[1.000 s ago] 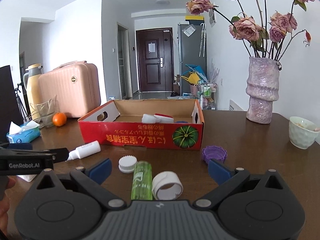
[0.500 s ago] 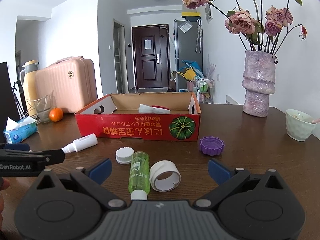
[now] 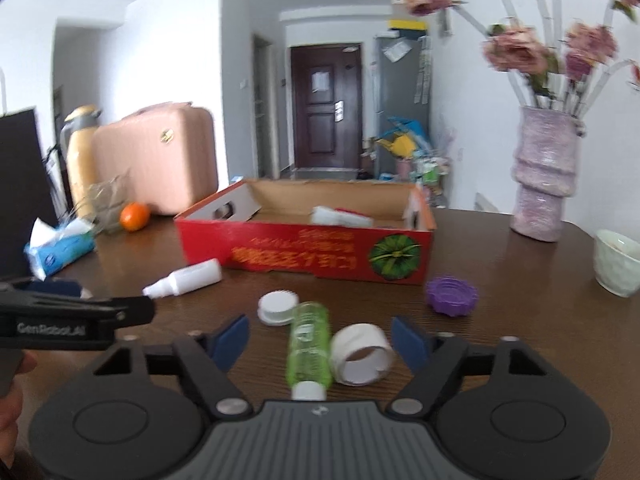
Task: Organize rigid objects
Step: 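Move the right tool to the green plastic bottle and close on it, then lift the green bottle upright with the right tool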
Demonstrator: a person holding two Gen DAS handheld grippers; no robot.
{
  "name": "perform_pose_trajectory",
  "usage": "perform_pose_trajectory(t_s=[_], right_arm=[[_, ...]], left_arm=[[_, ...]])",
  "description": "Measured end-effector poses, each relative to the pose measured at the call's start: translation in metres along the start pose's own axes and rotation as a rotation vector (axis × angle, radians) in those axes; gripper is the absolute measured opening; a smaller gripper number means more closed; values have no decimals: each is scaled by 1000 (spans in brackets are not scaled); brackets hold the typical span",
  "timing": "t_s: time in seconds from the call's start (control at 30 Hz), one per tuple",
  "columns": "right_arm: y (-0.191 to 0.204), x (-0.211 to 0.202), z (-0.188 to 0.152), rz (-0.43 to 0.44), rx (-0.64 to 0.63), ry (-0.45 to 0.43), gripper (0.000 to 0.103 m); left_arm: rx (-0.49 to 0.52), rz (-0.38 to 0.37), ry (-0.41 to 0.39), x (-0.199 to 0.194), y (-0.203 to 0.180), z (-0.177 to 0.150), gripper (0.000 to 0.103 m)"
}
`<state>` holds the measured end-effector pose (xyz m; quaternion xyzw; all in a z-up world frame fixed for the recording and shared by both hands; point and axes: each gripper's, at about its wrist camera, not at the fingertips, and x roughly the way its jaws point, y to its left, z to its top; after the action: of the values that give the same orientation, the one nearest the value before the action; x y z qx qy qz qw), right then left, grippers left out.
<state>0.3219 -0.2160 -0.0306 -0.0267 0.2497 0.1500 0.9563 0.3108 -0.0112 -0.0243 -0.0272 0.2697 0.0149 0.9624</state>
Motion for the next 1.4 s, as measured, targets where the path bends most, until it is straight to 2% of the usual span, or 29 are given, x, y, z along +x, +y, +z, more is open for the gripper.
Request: perform_pose_trajectory(t_s=[0.2, 0.27, 0.43, 0.57, 0.7, 0.77, 1.13, 1.4], right_arm=[[15, 30, 9, 14, -39, 85, 57], [15, 43, 11, -1, -30, 123, 50], [11, 71, 12, -31, 17, 211, 48], [12, 88, 4, -47, 37, 274, 41], [13, 84, -1, -49, 49, 246, 39], [14, 81, -3, -50, 45, 238, 31], [16, 74, -5, -51, 66, 208, 30], [13, 58, -1, -30, 106, 153, 30]], left_arm=[[3, 4, 6, 2, 5, 1, 103], [-1, 8, 8, 3, 9, 1, 103], [-8, 12, 11, 3, 16, 2, 103], [-14, 17, 11, 4, 22, 4, 103], [-18, 20, 6, 2, 26, 4, 103], [-18, 20, 6, 1, 27, 5, 103], [-15, 21, -5, -2, 28, 4, 103], [-13, 23, -7, -2, 28, 5, 103]])
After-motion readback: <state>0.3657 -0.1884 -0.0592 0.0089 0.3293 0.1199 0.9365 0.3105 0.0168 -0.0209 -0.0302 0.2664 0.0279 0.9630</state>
